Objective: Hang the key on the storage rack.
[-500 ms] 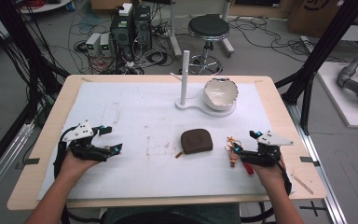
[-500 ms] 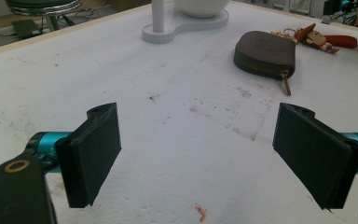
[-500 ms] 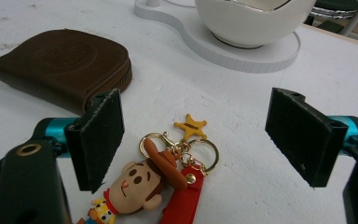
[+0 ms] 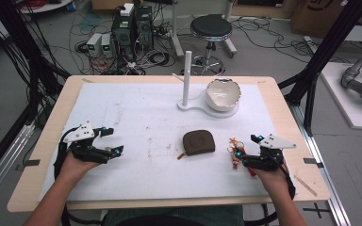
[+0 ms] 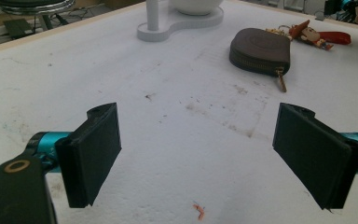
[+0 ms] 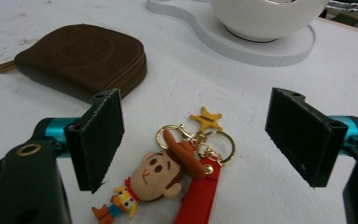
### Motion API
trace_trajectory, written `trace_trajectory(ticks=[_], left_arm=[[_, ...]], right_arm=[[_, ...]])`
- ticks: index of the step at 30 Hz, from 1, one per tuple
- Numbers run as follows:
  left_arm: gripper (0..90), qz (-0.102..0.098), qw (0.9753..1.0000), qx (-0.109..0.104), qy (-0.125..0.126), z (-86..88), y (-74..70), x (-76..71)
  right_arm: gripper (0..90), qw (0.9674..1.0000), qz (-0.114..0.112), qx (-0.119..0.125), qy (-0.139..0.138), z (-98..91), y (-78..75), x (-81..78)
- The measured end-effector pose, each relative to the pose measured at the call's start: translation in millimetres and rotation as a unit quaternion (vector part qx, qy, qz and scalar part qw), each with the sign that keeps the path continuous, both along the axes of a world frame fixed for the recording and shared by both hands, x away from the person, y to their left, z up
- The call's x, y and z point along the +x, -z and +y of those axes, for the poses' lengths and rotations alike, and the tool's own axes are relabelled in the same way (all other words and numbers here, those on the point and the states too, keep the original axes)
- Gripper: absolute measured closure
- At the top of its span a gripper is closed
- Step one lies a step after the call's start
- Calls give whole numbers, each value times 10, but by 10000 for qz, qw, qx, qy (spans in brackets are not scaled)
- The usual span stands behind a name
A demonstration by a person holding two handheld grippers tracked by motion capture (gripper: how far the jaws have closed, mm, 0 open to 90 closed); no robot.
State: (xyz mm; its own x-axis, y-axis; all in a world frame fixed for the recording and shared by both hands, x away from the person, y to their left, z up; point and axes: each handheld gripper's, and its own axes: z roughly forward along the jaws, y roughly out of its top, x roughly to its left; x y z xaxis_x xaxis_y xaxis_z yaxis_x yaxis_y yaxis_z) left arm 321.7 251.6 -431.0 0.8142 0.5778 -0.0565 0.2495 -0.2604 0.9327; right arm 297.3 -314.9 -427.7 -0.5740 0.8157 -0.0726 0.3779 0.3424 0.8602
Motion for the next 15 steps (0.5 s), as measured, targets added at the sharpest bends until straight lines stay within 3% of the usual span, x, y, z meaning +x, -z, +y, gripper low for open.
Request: trace_trajectory(ticks=[10, 11, 13, 15], left_arm=[[150, 22, 10000, 15, 46, -38, 3, 21], [150, 34, 10000, 21, 63, -43, 6, 25], [151, 43, 10000, 28, 63, -47, 7, 24], [150, 43, 10000, 50, 73, -54, 9, 23]], right_arm=[[196, 9982, 271, -501, -202, 119, 77, -4], [197, 9964, 411, -685, -274, 134, 112, 4], [197, 9958, 457, -738, -289, 138, 124, 7], [198, 9935, 655, -883, -307, 151, 170, 29]])
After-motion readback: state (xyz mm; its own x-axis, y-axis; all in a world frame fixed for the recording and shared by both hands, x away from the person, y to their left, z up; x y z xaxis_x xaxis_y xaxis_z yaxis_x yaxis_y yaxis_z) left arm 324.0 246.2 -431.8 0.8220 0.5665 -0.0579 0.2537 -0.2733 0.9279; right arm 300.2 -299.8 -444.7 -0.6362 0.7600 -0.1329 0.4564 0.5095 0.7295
